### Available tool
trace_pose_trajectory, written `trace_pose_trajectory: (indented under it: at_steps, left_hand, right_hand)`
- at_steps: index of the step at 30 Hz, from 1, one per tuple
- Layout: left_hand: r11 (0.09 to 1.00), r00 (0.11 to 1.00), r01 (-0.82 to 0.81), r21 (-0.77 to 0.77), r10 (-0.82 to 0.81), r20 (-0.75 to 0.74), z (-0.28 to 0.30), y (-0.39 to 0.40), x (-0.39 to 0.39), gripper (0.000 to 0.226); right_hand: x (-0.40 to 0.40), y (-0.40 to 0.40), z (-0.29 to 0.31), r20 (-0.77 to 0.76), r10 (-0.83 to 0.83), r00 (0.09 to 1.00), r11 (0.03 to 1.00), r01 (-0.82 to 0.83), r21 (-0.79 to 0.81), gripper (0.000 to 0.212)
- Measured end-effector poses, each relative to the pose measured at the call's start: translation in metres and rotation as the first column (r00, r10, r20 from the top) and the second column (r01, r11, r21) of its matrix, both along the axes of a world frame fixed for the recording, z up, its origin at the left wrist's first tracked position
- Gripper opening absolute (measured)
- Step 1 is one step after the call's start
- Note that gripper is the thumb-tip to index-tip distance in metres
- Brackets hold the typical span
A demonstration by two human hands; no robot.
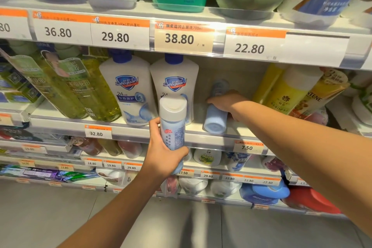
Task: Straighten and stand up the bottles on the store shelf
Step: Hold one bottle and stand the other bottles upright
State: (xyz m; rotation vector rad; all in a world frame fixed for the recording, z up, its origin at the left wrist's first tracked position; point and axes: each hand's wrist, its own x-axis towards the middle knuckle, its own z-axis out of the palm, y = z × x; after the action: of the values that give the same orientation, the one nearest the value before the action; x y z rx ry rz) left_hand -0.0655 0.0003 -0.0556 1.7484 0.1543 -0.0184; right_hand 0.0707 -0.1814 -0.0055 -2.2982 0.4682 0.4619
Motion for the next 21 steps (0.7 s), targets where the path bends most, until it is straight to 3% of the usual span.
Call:
trace_pose_trajectory:
  at_steps: [3,10,14,17,21]
  left_hand:
    - [1.0,1.0,0.004,-0.003,-0.004,-0.005,0.001,-0.001,-0.001,0.073]
    - [1.0,1.0,-0.004,-0.007,0.004,-0.008,0.004,-0.003,-0.003,0.074]
    - [1.0,1.0,-0.019,-0.005,0.019,-0.011,0.006,-0.006,-0.001,0.076]
    - [1.0,1.0,-0.019,-0.012,0.018,-0.019,0.011,-0.01,-0.002,0.077]
    - [1.0,1.0,-0.004,-0.021,0.003,-0.02,0.019,-0.017,-0.003,0.071]
  right_hand:
    - [-0.005,-0.005,-0.007,-0.018,-0.161,0.987,0.975,0.162,0.152,0.046]
    - [-0.012,-0.016,-0.014,0.16,-0.296,0.942,0.933,0.249,0.261,0.045]
    - [-0.015,-0.024,-0.004,0.34,-0.279,0.898,0.954,0.217,0.208,0.059]
    - [-0.024,-0.032,0.003,0.466,-0.231,0.854,0.972,0.183,0.146,0.058]
    - [-0.038,-0.044,0.007,0.524,-0.16,0.836,0.986,0.118,0.114,0.053]
